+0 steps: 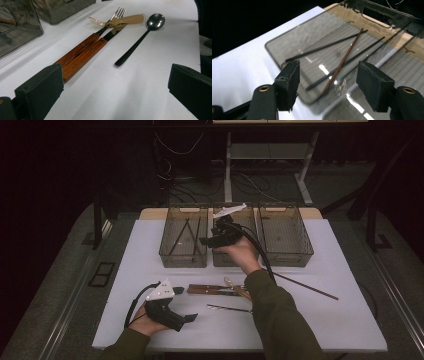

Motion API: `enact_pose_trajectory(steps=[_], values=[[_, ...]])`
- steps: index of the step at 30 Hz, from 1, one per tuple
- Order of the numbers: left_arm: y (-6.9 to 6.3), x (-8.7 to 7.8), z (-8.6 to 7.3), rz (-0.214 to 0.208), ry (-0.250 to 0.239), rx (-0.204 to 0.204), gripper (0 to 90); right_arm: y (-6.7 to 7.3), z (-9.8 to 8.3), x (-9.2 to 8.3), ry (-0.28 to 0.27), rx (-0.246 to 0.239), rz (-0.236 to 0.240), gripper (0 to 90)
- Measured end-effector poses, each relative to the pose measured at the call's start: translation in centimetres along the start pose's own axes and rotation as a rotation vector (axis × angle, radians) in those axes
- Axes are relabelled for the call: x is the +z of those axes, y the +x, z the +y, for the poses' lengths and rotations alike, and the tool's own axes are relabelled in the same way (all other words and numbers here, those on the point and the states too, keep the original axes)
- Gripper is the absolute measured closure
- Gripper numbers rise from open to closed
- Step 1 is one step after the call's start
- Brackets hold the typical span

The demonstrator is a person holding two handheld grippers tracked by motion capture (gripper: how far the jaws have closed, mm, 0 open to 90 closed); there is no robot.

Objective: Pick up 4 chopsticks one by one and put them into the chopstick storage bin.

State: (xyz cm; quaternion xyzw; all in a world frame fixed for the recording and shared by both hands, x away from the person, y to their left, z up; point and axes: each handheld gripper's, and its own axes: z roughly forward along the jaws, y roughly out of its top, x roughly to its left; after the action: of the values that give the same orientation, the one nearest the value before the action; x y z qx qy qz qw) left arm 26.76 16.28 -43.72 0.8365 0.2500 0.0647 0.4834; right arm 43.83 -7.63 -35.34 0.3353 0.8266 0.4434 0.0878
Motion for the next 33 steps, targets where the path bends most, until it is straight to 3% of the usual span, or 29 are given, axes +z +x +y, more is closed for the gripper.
enact_pose_trajectory(steps=[17,24,33], values=[[0.2,0.0,-0.1,0.017,0.015,-0.004,0.0,-1.1,-4.0,-6.3,-0.028,-0.074,0.038,31.8],[0.3,0.0,-0.2,0.021,0.015,-0.012,0.0,-1.8,-6.3,-8.6,-0.044,-0.066,0.061,31.8],[0.4,0.1,-0.2,0.024,0.02,-0.007,0.0,-2.9,-10.0,-11.4,-0.034,-0.065,0.042,28.8]])
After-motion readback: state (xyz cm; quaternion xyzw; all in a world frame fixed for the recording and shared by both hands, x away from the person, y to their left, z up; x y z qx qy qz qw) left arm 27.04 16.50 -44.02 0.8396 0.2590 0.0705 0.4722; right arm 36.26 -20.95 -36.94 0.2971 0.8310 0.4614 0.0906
